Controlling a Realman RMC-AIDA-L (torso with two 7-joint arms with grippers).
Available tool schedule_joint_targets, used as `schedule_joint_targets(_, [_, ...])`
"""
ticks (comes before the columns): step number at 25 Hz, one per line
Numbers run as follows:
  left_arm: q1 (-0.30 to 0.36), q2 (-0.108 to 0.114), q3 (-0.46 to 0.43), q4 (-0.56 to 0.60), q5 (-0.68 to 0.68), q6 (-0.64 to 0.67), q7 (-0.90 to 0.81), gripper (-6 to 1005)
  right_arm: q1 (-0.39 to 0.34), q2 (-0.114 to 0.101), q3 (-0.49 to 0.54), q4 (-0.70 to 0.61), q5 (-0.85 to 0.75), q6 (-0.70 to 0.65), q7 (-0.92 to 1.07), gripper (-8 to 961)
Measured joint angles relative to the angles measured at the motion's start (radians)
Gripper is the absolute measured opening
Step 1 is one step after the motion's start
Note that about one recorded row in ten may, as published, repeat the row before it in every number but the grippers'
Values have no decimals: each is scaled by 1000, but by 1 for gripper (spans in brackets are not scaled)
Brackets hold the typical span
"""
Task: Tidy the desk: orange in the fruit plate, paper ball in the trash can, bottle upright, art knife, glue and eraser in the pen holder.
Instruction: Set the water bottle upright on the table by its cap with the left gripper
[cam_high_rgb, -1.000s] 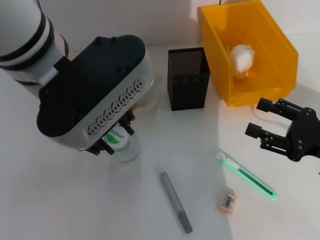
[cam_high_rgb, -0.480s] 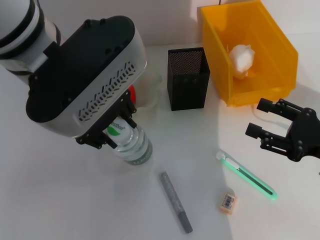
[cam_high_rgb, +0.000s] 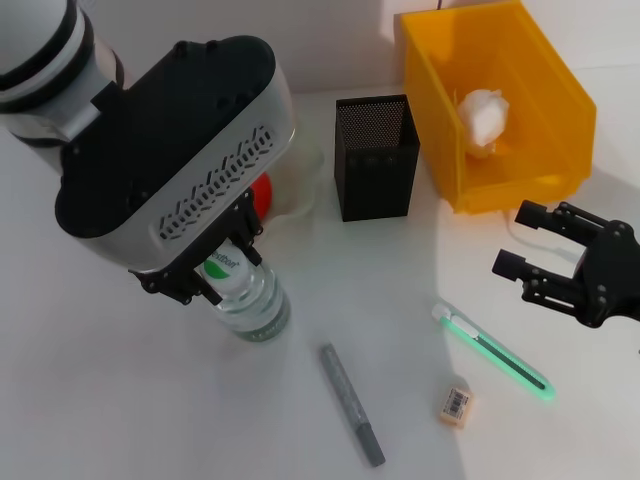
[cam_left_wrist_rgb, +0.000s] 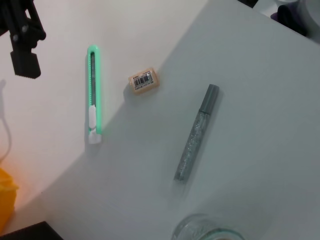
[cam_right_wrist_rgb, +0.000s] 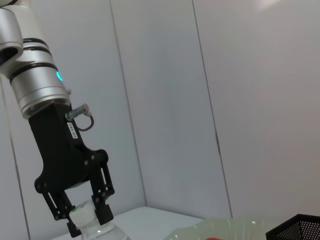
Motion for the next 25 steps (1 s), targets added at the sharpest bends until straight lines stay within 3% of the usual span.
schedule_joint_targets(11, [-84,-12,-2,-95,45,14,12,432,-6,2,12,7,0,10,-18,736])
schedule_joint_targets(25, [-118,-12,-19,-140,58,7,54,433,-10,4,23,17,0,4,-25,736])
